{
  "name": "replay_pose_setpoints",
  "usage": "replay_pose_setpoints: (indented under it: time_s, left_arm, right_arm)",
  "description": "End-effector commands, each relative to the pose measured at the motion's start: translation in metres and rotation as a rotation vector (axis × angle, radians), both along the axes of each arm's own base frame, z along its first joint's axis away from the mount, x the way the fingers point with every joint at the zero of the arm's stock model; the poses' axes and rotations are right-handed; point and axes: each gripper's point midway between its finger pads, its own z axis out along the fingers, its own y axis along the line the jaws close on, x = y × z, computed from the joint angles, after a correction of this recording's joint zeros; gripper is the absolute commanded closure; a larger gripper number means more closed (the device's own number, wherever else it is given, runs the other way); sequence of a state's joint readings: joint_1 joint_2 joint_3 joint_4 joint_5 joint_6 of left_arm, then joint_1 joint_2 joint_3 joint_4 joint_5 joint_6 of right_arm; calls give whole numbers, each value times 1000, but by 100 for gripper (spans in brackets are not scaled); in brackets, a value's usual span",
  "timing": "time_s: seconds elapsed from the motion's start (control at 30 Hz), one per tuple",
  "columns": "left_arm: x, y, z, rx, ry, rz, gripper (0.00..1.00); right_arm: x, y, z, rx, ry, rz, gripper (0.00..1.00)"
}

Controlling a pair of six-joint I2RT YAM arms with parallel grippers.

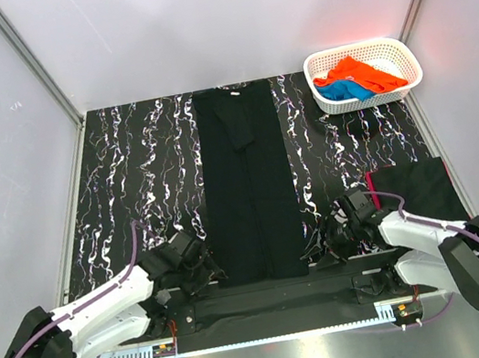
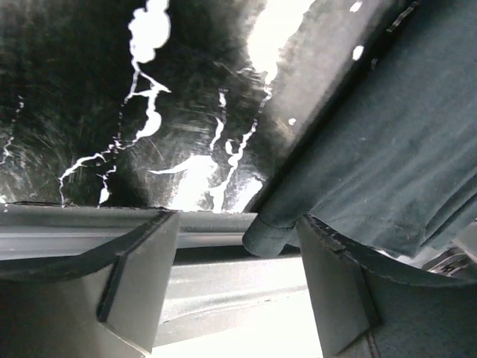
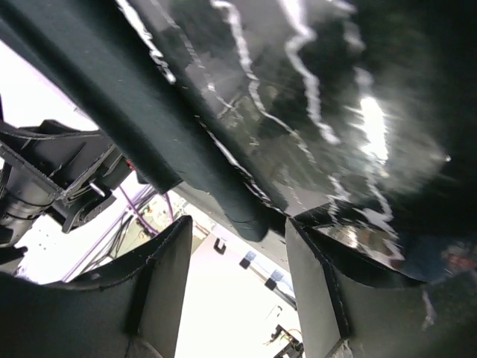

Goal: Fold and stack the t-shirts
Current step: Fold the tshirt

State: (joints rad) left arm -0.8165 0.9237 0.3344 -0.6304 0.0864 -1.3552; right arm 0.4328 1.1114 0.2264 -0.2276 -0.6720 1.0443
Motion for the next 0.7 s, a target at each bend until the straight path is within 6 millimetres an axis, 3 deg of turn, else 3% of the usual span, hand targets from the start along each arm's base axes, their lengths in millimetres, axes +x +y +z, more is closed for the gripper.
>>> replay_pose_setpoints:
  time_s: [0.0,0.3,0.47,0.67]
  left_arm:
    - [11,-4,-6,-22,-43,37,33]
    - [19,-7,-2,-37,-96,35,42]
    - [21,-7,2,-57,-117,45,43]
    - [20,-5,1,-74,-131,64,45]
  right_arm:
    - [7,7,0,16,-8,-6,40]
    - [0,11,-5,8,15,20,45]
    - [-15,8,-12,-4,50,41,47]
    - [-20,7,-12,-18,51,72,47]
